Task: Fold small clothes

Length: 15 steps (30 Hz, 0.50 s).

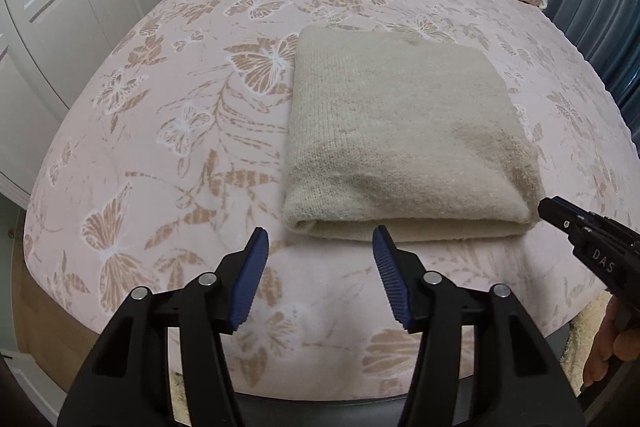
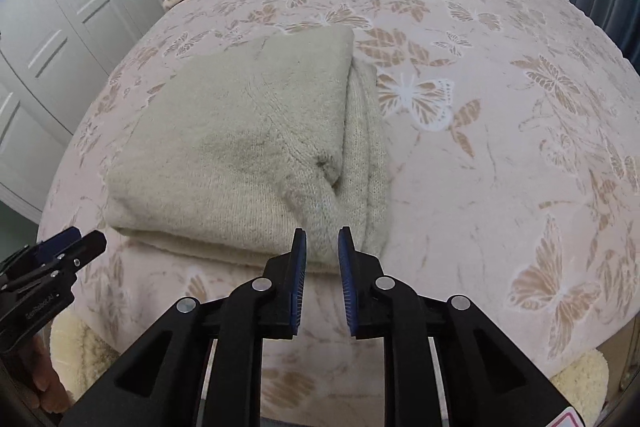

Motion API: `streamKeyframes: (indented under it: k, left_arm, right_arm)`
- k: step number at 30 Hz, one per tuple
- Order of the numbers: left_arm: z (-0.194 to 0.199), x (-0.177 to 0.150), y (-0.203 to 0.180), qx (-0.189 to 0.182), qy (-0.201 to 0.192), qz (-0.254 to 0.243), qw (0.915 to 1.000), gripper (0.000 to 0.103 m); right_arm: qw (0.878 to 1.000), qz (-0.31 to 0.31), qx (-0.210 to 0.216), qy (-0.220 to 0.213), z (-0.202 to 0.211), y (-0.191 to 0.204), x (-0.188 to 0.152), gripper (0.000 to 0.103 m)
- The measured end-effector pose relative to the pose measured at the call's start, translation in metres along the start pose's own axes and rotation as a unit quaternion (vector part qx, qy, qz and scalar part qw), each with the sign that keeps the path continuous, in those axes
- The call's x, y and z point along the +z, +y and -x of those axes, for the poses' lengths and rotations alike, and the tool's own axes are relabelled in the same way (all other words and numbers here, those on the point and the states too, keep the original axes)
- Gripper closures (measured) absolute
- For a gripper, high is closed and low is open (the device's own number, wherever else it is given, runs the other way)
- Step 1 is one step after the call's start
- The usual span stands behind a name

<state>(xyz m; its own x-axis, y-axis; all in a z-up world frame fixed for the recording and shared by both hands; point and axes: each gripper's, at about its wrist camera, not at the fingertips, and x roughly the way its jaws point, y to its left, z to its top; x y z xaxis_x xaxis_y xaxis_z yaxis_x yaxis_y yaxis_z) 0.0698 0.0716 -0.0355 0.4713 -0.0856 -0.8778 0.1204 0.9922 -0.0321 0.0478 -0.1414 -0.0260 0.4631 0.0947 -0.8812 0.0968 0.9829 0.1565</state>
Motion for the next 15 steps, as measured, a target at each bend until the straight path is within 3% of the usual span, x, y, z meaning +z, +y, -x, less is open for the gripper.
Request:
streamKeyframes:
  k: [2,5,7,9,13,15]
  left_arm:
    - [0.003,0.000,-0.004,-0.002,-0.002,0.002,1.0000,0.047]
    - [0.012,-0.003,-0.010,0.001,-0.012,0.007,0.9999,0.038]
    - [0.017,-0.006,-0.014,0.010,-0.021,0.004,0.9997,0.032]
    - [0.020,-0.010,-0.018,0.017,-0.023,0.001,0.9996,0.029]
    - [0.029,-0.017,-0.024,0.027,-0.033,0.004,0.9991,0.017]
    - [0.036,-0.022,-0.027,0.036,-0.048,0.005,0.9982,0.012]
  right_arm:
    - [1.000,-0.012,0.001,-0.008,0.010,-0.003,-0.007,0.086]
    - [0.999,-0.028,0.000,-0.017,0.022,-0.005,-0.019,0.076]
    - [0.999,-0.030,-0.005,-0.027,0.030,-0.004,-0.025,0.063]
    - [0.999,-0.032,-0.009,-0.039,0.039,-0.001,-0.030,0.058]
    - [0.996,-0.041,-0.027,-0.074,0.059,0.003,-0.041,0.035]
    - [0.994,-0.037,-0.044,-0.095,0.066,0.007,-0.048,0.028]
